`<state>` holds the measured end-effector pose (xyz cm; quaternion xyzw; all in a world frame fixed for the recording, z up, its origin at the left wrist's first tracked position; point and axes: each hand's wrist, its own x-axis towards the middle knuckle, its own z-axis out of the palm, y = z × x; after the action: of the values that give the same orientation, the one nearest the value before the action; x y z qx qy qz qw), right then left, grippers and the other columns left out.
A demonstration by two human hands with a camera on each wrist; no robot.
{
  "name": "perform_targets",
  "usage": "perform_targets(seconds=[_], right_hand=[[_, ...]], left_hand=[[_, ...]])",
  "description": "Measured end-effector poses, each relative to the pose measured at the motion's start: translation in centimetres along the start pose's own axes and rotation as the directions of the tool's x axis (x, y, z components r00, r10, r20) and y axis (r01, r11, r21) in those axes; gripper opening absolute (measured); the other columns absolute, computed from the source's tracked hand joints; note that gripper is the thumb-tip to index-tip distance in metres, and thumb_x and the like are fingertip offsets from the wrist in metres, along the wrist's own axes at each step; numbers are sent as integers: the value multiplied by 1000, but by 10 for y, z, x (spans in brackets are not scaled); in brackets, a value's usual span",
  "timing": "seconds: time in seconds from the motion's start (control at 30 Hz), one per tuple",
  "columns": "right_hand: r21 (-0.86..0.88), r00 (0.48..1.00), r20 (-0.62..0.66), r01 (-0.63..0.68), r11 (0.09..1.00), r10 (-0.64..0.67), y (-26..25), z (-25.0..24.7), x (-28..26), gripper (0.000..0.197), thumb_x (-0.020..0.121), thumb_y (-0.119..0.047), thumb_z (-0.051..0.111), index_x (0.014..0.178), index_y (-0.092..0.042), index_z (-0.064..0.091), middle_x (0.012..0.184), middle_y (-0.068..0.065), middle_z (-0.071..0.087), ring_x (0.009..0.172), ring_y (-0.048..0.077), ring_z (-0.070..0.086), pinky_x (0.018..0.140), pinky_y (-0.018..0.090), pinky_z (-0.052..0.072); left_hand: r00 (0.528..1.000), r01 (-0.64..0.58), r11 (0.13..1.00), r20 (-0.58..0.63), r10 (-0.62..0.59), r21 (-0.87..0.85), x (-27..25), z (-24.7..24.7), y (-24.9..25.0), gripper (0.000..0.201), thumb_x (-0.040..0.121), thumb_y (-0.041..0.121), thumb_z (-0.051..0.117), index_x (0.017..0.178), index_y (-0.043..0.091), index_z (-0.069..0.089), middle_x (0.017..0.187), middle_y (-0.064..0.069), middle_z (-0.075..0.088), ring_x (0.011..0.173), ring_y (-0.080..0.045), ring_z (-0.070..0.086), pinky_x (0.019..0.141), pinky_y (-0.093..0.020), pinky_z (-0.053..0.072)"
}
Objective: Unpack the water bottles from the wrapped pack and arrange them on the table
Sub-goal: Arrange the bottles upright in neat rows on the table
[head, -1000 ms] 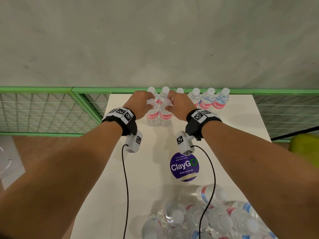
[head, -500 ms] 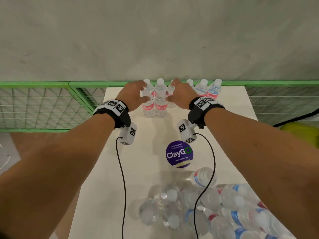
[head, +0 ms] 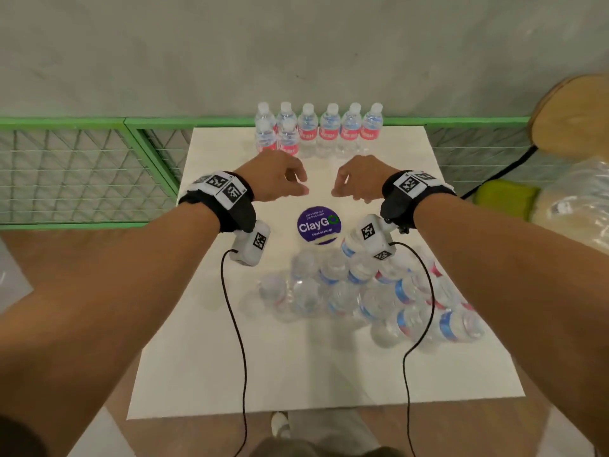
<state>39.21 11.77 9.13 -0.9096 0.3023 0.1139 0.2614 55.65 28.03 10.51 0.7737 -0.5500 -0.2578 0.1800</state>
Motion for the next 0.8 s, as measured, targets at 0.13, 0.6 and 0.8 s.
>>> perform_targets(seconds=[0.13,0.6,0.8], right_hand=[[-110,999,37,-11,994,15,2,24,-40,26,87,-35,73,99,-12,74,80,-2,66,80,21,63,61,25,47],[-322,996,-92,-43,946,14,21,62,-78,29,90,-25,63,115,-13,57,112,13,60,96,32,60,74,34,47],[-266,996,-91,-19,964,-5,26,55,-69,27,88,-24,64,112,-13,56,106,13,59,86,31,58,71,36,48]], left_hand=[[986,22,1000,164,-24,15,-32,34,13,37,83,36,78,114,17,70,96,-2,74,65,-13,64,62,-33,61],[990,-63,958,140,24,278,-65,93,20,25,75,23,82,97,17,72,90,1,64,82,-20,61,66,-26,42],[991,-90,952,121,56,294,-46,83,14,16,81,21,75,93,11,72,83,-1,65,75,-18,57,58,-22,36]])
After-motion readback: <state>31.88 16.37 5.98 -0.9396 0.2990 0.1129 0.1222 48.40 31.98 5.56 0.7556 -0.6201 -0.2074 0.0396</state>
